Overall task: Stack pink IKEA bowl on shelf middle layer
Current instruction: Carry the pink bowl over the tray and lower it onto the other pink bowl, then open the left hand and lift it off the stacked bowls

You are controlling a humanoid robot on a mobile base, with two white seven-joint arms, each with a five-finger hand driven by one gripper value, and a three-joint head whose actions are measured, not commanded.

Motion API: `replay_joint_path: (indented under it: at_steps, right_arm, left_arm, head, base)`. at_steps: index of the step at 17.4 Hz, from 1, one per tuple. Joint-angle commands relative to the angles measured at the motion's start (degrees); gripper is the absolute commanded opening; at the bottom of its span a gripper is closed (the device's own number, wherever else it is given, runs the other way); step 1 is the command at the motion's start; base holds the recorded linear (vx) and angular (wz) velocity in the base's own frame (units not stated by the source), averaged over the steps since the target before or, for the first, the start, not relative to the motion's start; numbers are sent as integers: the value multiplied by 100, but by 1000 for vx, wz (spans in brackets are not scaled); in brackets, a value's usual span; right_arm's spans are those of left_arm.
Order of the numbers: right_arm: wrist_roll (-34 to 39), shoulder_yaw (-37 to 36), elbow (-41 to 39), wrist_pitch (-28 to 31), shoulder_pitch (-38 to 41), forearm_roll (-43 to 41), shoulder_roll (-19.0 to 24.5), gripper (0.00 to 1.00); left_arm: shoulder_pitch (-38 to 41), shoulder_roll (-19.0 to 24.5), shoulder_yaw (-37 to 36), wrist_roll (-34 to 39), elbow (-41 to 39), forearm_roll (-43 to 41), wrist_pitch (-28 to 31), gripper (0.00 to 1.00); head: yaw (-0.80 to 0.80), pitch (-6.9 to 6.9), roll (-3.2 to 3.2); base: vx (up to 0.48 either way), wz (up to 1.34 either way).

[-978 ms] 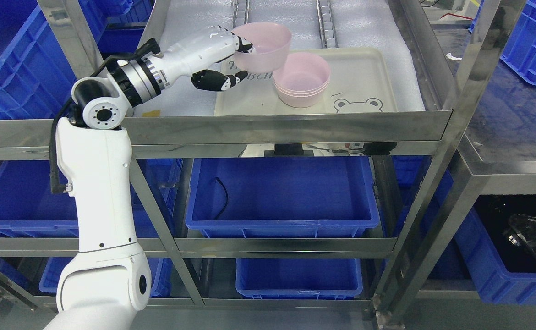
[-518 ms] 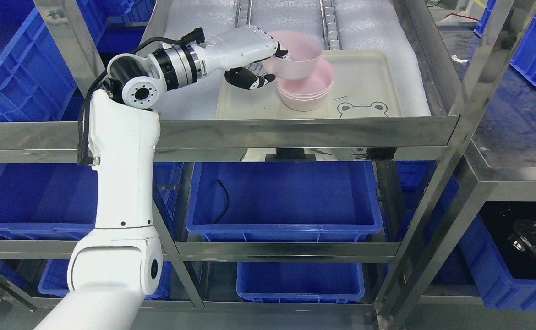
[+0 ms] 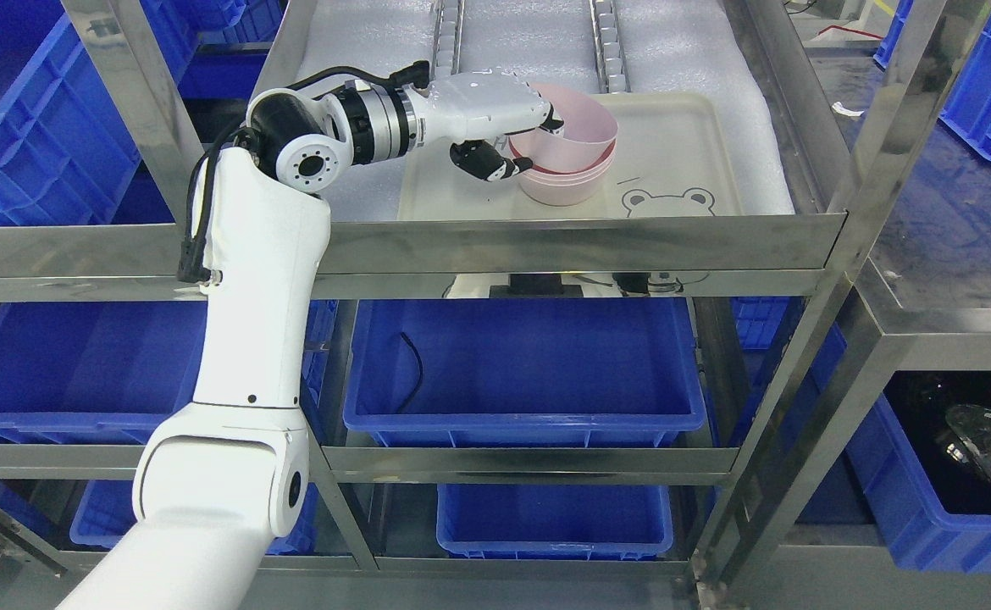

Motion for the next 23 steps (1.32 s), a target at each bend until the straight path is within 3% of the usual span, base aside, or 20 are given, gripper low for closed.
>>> replay_joint_path:
  at_steps: [1,4,6,7,8,9,13,16,20,21,23]
  right_arm:
    - [-5,0,-100,-3,18,0,-100,100]
    - [-5,0,-100,-3,18,0,-100,100]
    - [-5,0,-100,-3,18,0,-100,100]
    - [-5,0,-100,-3,18,0,-100,100]
    - [-5,0,-100,-3,18,0,-100,100]
    - [-5,0,-100,-3,18,0,-100,100]
    - [-5,0,-100,-3,18,0,-100,100]
    - [-5,0,-100,-3,18,0,-100,100]
    - [-5,0,-100,-3,18,0,-100,100]
    - [-5,0,-100,-3,18,0,-100,100]
    - [-5,0,-100,-3,18,0,-100,100]
  left_arm:
    - [-39,47,-270,280,439,-73,-1,3]
    - [-31,47,-164,280,439,-73,-1,5]
    - [-22,47,-146,280,439,-73,-1,11]
    - [-13,47,-103,280,448,-73,-1,20]
    - [-13,47,37,289,457,-64,-1,45]
    - [-22,47,186,289,431,-56,-1,63]
    - [-92,47,722,315,159,233,-1,92]
    - [-232,47,812,341,141,1128,-1,93]
    - [-93,47,559,341,53,3315,-1,94]
    - [82,47,261,350,-139,3755,-1,94]
    - [870,47,-992,498,-962,4529,-1,94]
  head:
    - [0,0,0]
    - [0,0,0]
    - [0,0,0]
    - [0,0,0]
    - [0,0,0]
    - [0,0,0]
    - [0,0,0]
    - [0,0,0]
    - [0,0,0]
    - [0,0,0]
    - [0,0,0]
  base:
    - [-8,21]
    - [5,30]
    - [10,12]
    - [20,24]
    - [14,79]
    - [14,79]
    - [4,15]
    - [0,0]
    - [19,47]
    - [7,53]
    - [-14,13]
